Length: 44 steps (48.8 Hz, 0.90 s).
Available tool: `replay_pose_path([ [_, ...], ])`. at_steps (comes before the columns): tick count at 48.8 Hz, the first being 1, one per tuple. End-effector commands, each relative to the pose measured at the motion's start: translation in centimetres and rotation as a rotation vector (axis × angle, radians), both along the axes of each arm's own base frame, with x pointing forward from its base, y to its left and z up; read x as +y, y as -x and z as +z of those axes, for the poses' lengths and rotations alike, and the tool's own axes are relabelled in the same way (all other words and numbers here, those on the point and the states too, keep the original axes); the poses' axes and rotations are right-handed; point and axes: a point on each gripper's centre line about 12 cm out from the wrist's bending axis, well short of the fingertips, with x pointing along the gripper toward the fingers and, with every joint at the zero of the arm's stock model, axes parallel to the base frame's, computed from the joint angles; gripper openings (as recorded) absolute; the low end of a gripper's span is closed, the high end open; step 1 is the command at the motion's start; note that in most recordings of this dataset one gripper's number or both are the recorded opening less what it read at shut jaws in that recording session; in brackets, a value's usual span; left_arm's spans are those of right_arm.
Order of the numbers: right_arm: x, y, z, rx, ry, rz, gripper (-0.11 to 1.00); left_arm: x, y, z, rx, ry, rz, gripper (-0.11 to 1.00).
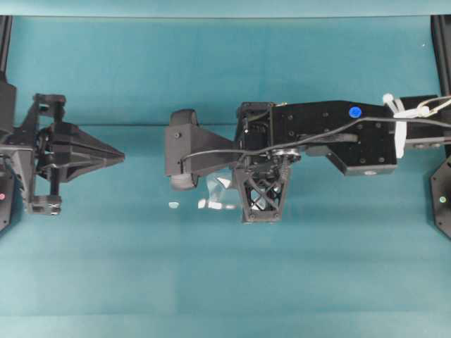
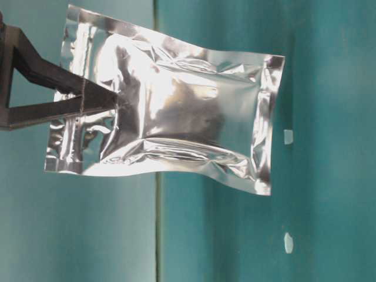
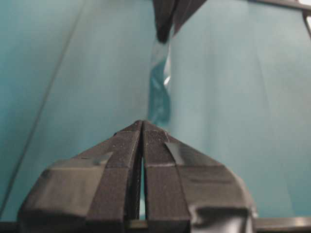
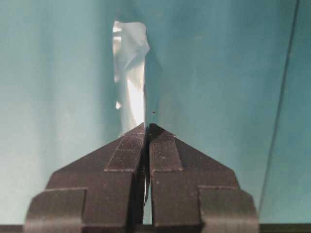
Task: Hand over the silver zip bag and make it stand upright.
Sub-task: 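Bring the left gripper to the bag's lower edge beside the right gripper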
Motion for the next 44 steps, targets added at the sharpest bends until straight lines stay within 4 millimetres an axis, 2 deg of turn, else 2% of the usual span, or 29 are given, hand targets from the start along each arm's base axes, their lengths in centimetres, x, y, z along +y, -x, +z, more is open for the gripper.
replay_pose_path([
  [1, 0.2, -0.4, 1.0, -0.035, 0.003, 0.017, 0.01, 0.0, -0.3, 0.1, -0.014, 0.0, 0.001, 0.0],
  [5, 0.1, -0.5, 0.8, -0.03, 0.01, 0.021, 0.01, 0.0, -0.5, -0.1, -0.015, 0.003, 0.001, 0.1],
  [8, 0.1, -0.6, 0.7, -0.027, 0.018, 0.026, 0.01, 0.1, -0.6, -0.4, -0.015, 0.003, 0.001, 0.21],
  [16, 0.1, -0.9, 0.3, -0.018, 0.035, 0.036, 0.01, 0.0, -1.3, -1.8, 0.032, 0.014, 0.002, 0.71],
  [21, 0.1, -1.0, 0.0, -0.01, 0.036, 0.04, 0.01, 0.1, -2.0, -3.5, 0.085, 0.034, 0.007, 0.94],
  [38, 0.4, -1.3, -1.1, 0.008, 0.039, 0.044, 0.01, 0.0, -5.3, -6.9, 0.054, 0.069, 0.007, 0.93],
  [44, 0.4, -1.4, -1.1, 0.0, 0.039, 0.046, 0.01, -0.5, -6.4, -8.9, 0.074, 0.088, -0.006, 0.93],
])
